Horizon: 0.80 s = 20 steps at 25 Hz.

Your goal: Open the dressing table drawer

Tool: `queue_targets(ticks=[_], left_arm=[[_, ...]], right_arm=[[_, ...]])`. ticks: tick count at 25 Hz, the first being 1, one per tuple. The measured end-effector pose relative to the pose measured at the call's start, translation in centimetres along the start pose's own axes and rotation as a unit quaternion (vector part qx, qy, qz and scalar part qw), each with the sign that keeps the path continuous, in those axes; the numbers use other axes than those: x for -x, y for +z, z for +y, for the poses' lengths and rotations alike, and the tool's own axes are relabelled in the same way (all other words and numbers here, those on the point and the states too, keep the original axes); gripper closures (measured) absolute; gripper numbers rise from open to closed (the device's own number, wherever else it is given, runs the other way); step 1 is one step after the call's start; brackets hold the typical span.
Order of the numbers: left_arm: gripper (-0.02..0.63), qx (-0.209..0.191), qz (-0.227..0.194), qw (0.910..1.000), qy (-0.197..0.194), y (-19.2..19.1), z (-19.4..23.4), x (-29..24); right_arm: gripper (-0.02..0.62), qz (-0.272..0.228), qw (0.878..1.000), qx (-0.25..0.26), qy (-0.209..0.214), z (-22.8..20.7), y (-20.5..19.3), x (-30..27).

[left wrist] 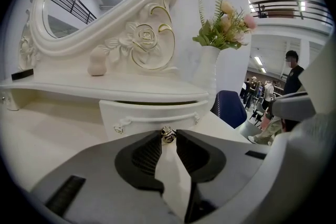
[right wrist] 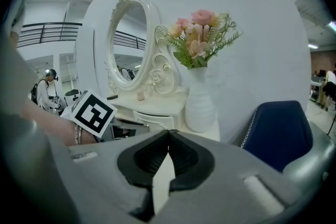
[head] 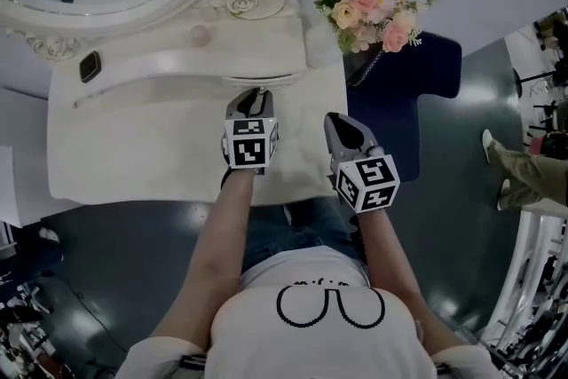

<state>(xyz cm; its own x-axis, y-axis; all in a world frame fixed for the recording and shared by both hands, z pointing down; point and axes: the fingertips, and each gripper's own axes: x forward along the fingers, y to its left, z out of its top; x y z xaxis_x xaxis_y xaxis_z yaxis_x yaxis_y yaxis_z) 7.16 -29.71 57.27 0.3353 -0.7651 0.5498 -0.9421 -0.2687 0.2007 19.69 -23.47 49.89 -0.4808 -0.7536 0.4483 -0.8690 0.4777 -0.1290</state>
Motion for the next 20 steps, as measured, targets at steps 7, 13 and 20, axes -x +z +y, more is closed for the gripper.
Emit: queue_targets(ticks=[7,13,20], left_arm=[[0.518,0.001,0.004,1.0000,-0.001,-1.5,-0.7,1.6],[0.518,0.005,0.006,1.0000,0.006,-2.5,-1.4,2.6],[0.518,0.012,0.011,0.9998,0.013,-3.1,-1.8,3.4]], right_arm=[[0.594,-0.003,1.000,0.005,0.009,0.5,-0.3,0.7],[0.595,-0.002,1.000,0.008,0.012,0.8,-0.7,1.2],[0.594,0.001,1.000,0.012,0.019,1.1,-0.9,1.8]])
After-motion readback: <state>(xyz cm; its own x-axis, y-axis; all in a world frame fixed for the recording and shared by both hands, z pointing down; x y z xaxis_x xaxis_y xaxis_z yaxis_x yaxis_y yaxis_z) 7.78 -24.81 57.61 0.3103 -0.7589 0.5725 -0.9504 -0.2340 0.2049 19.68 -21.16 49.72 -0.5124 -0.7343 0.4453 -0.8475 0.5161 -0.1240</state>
